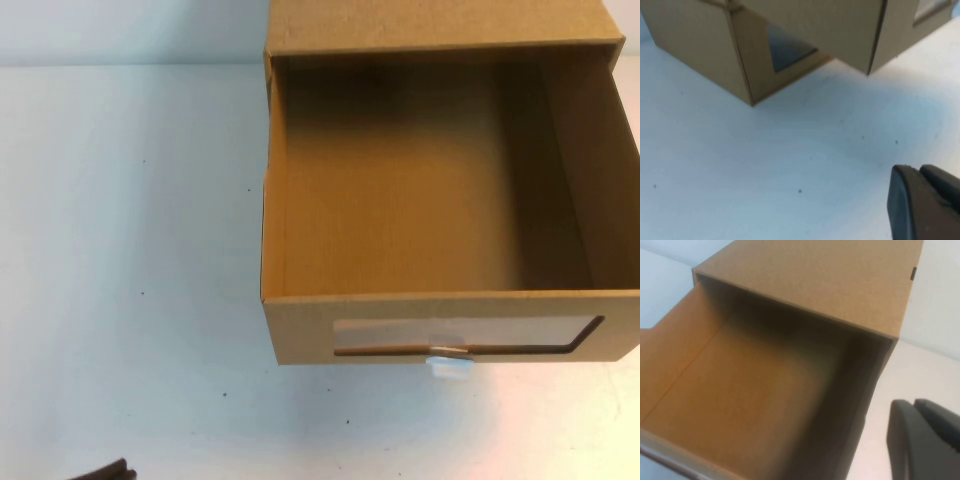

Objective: Open the shoe box
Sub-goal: 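Pull the top drawer of the cardboard box fully open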

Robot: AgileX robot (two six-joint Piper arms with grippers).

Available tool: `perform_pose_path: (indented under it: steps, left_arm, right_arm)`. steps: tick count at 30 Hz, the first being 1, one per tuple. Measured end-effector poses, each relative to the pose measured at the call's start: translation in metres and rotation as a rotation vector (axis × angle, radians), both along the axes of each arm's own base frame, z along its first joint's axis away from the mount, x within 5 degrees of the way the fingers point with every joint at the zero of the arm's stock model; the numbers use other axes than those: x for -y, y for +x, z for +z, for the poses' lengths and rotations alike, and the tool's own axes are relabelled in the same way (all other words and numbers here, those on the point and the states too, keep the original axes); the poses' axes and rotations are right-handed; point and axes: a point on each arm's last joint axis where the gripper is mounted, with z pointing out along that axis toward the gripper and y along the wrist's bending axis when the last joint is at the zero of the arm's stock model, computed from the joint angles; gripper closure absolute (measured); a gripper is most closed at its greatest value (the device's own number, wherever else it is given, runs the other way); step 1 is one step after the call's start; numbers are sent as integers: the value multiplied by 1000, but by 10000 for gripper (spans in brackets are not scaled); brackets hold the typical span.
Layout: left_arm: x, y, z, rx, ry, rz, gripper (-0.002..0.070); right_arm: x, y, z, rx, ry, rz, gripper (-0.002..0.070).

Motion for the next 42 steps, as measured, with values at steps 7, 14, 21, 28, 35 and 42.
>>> perform_pose_path:
  steps: [7,14,21,28,35,42]
  left_arm:
    - [-1,0,-12,-33,35,3,679]
    - [-2,-1,-14,-51,52,7,679]
    - [-2,-1,-14,-53,54,7,679]
    - [-2,-1,-14,-53,54,7,679]
    - [-2,-1,-14,-53,54,7,679]
    - [-2,-1,-14,-54,55,7,679]
  right_arm:
    - [0,0,0,-6,2,4,689]
    - [-1,-1,-1,-15,6,10,689]
    - [-2,-1,-2,-25,10,15,689]
    - [-2,-2,-2,-33,12,21,690]
    - [-2,-2,-3,-35,10,22,690]
    - [1,14,-34,43,-72,-134,689]
